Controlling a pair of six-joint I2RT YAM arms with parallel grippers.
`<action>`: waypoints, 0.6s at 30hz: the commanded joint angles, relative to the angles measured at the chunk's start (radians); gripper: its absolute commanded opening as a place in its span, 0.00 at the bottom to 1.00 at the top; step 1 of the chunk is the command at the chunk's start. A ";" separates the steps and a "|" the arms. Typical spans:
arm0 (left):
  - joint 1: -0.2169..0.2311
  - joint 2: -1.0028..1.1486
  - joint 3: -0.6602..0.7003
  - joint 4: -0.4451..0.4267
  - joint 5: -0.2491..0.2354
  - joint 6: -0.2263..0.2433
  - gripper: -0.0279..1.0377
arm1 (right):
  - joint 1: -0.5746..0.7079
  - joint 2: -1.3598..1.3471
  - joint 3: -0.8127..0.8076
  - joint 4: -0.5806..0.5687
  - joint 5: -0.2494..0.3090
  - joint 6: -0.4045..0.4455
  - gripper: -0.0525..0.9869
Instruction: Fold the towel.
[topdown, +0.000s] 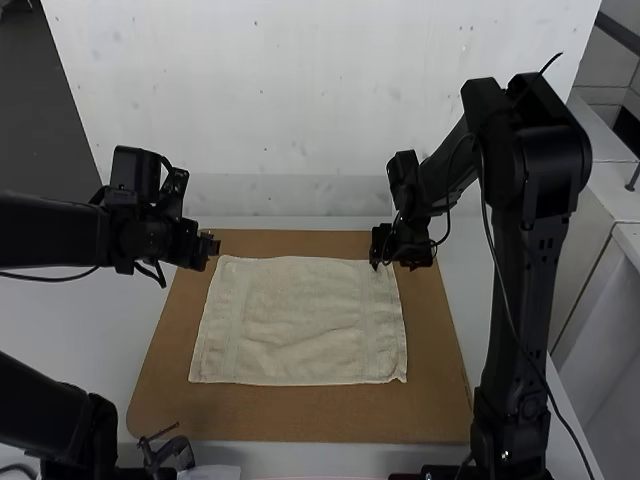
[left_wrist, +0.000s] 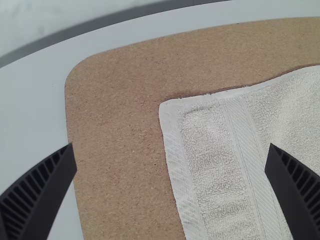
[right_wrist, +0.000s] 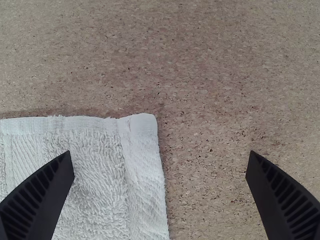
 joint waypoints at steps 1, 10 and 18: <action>0.009 0.035 0.024 0.030 0.011 -0.003 0.94 | 0.036 0.030 0.034 -0.020 0.042 0.033 0.86; 0.011 0.248 0.090 0.042 0.029 -0.022 0.94 | 0.073 0.078 0.041 -0.083 0.138 0.053 0.14; -0.001 0.449 0.233 0.045 0.026 -0.046 0.94 | 0.069 0.091 0.036 -0.092 0.152 0.051 0.07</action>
